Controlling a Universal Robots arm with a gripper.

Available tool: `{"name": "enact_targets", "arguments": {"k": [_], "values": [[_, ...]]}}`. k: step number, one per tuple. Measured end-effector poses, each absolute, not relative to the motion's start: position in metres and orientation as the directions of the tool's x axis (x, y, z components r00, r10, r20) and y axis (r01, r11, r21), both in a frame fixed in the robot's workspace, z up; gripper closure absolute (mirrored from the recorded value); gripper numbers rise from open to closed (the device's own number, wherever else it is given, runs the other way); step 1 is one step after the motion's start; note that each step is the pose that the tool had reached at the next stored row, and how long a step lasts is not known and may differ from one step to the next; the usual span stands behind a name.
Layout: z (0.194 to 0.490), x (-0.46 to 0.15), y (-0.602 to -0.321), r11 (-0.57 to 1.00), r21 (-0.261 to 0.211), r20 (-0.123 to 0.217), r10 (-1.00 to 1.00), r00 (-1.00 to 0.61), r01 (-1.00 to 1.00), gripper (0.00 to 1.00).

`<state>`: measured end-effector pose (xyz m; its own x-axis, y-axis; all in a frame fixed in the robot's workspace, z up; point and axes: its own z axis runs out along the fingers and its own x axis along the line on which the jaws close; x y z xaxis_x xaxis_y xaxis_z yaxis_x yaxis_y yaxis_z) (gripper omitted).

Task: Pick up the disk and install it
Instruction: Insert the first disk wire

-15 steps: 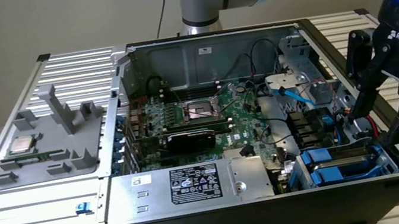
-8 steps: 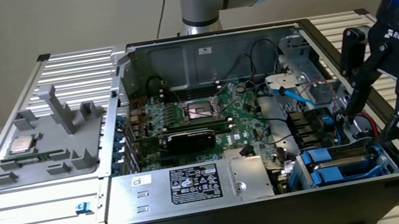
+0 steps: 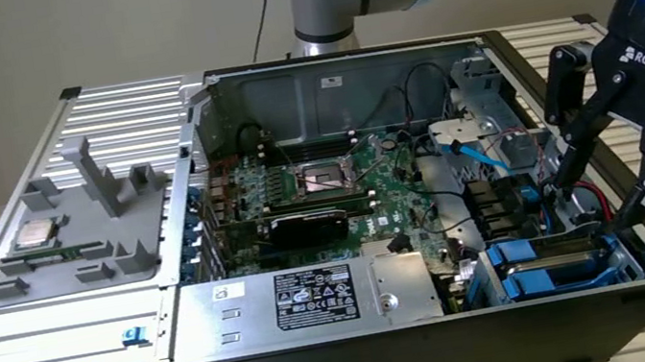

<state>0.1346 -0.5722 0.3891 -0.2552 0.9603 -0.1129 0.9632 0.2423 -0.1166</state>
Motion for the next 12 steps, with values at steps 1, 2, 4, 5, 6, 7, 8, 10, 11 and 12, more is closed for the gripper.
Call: {"name": "enact_targets", "arguments": {"k": [1,2,4,5,6,7,8,10,11,12], "values": [[0.389,0.135,-0.573,0.243,-0.118,-0.107,0.961,-0.256,0.963,0.43],[0.389,0.135,-0.575,0.244,-0.119,-0.097,0.962,-0.256,0.962,0.43],[0.389,0.135,-0.578,0.247,-0.123,-0.075,0.964,-0.257,0.961,0.43],[0.389,0.135,-0.579,0.248,-0.126,-0.065,0.964,-0.257,0.961,0.43],[0.389,0.135,-0.581,0.248,-0.131,-0.058,0.965,-0.257,0.960,0.43],[0.389,0.135,-0.583,0.249,-0.137,-0.053,0.965,-0.258,0.959,0.43],[0.389,0.135,-0.586,0.249,-0.147,-0.049,0.965,-0.258,0.957,0.43],[0.389,0.135,-0.590,0.249,-0.170,-0.042,0.965,-0.260,0.953,0.43],[0.389,0.135,-0.592,0.249,-0.183,-0.039,0.965,-0.260,0.951,0.43],[0.389,0.135,-0.594,0.249,-0.197,-0.035,0.965,-0.261,0.948,0.43]]}}
